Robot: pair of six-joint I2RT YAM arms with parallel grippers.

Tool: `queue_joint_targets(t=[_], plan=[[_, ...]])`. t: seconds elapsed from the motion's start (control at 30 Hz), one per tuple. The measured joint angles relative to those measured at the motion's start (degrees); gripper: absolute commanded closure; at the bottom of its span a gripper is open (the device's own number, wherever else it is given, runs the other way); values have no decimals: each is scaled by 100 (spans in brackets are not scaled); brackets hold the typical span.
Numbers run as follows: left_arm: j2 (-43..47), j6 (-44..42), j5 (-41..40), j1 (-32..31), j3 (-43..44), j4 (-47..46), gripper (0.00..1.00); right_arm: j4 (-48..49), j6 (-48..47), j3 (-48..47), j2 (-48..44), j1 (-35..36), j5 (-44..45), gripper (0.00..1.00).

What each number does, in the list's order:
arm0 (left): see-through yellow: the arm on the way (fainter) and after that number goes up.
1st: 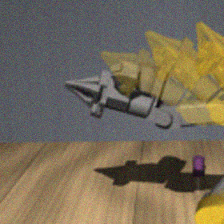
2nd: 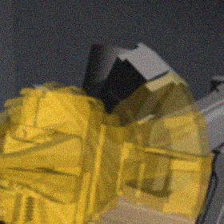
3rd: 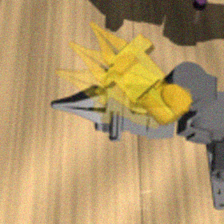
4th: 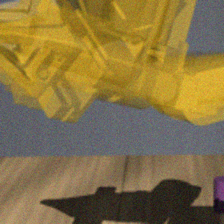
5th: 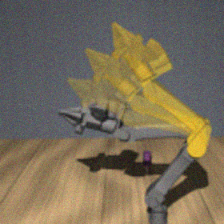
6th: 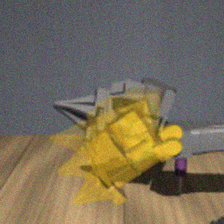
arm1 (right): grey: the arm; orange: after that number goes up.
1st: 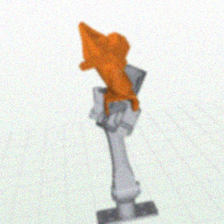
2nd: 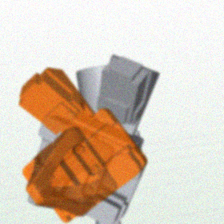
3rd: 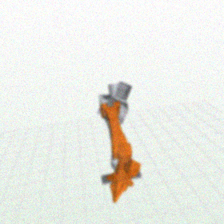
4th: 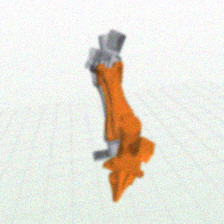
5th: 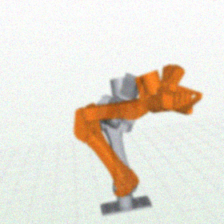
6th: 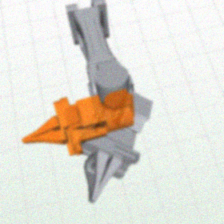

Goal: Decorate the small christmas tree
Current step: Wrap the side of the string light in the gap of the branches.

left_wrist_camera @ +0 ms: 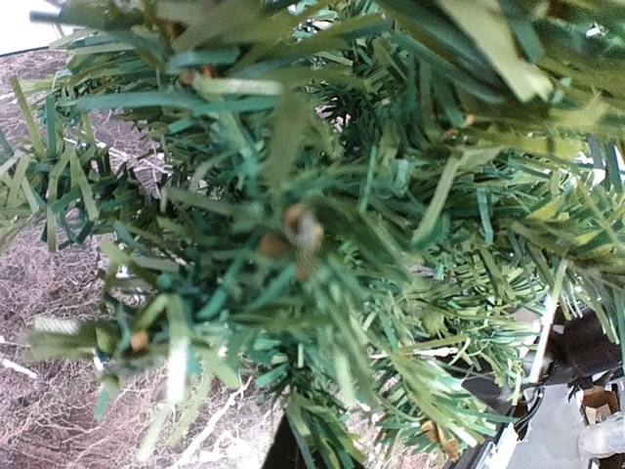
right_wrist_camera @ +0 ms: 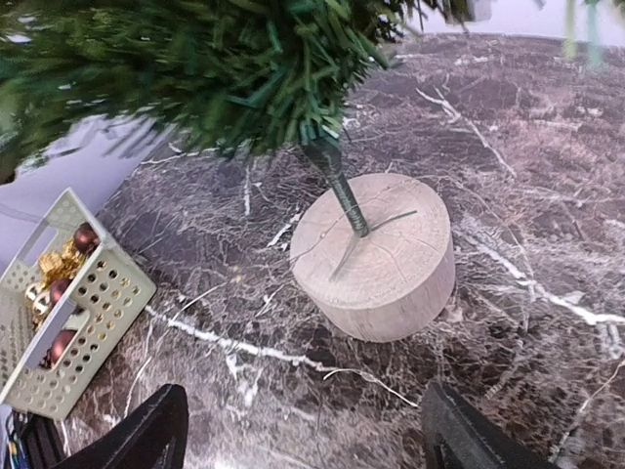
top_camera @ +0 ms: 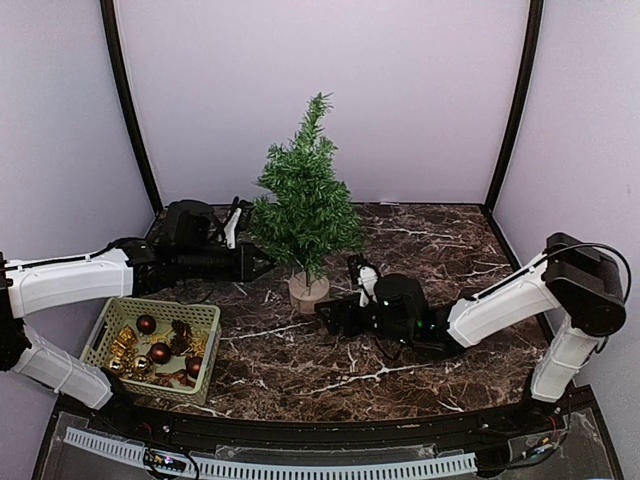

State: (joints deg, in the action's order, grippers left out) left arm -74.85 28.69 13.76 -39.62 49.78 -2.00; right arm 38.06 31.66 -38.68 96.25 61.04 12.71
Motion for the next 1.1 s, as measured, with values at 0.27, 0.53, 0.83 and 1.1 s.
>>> queue_joint_targets(t=[0.27,0.53,0.83,1.1], plan=[[96,-50,31,122,0,103,100,-627,87,-546,518,-162,275,100],[181,-170,72,415,-2,214,100,-1622,129,63,-861,-1375,881,100],[181,-273,195,481,-2,216,100,-2179,-247,411,-2822,-2194,321,45],[181,-278,319,503,-2,214,100,-994,-332,667,-2400,28,-264,28]])
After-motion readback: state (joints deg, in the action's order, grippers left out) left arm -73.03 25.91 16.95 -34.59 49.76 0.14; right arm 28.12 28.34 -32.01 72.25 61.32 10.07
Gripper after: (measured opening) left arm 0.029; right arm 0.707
